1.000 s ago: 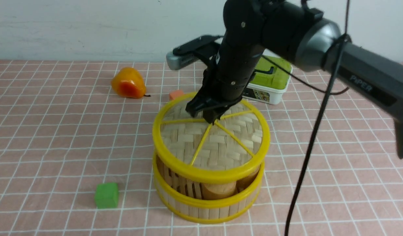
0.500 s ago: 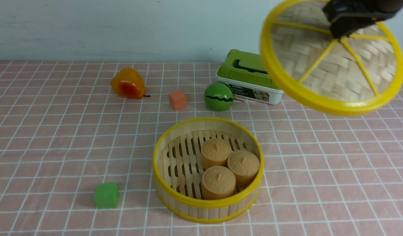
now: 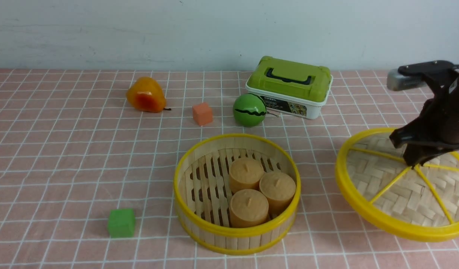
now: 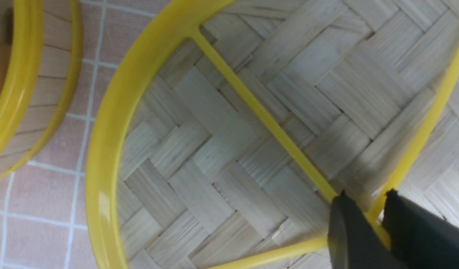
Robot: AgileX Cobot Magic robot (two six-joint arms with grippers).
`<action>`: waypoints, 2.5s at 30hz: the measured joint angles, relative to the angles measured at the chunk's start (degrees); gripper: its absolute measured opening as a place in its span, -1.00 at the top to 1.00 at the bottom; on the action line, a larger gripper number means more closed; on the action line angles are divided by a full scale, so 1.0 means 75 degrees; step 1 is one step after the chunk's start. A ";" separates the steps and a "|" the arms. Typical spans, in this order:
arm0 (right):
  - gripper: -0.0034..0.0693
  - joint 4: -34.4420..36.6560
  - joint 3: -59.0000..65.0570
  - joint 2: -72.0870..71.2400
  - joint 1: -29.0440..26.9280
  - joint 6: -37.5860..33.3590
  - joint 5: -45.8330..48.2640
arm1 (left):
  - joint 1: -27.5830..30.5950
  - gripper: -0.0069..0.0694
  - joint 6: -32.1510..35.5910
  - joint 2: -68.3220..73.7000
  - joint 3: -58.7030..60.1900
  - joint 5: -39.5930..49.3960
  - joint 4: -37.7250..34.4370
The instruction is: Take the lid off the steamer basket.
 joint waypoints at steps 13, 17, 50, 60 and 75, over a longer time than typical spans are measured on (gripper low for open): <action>0.67 0.0354 0.0230 0.1245 0.0000 0.0000 -0.1442 | 0.0000 0.19 0.0000 0.0000 0.0000 0.0000 0.0000; 0.62 0.0402 0.0230 0.1516 0.0000 0.0000 -0.1545 | 0.0000 0.19 0.0000 0.0000 0.0000 0.0000 0.0000; 0.89 0.0531 0.3910 -0.7421 0.0000 0.0000 -0.2355 | 0.0000 0.19 0.0000 0.0000 0.0000 0.0000 0.0000; 0.96 0.0531 0.4536 -0.8743 0.0000 0.0000 -0.2678 | 0.0000 0.19 0.0000 0.0000 0.0000 0.0000 0.0000; 0.93 0.0531 0.4536 -0.8805 -0.0003 -0.0007 -0.2678 | 0.0000 0.19 0.0000 0.0000 0.0000 0.0000 0.0000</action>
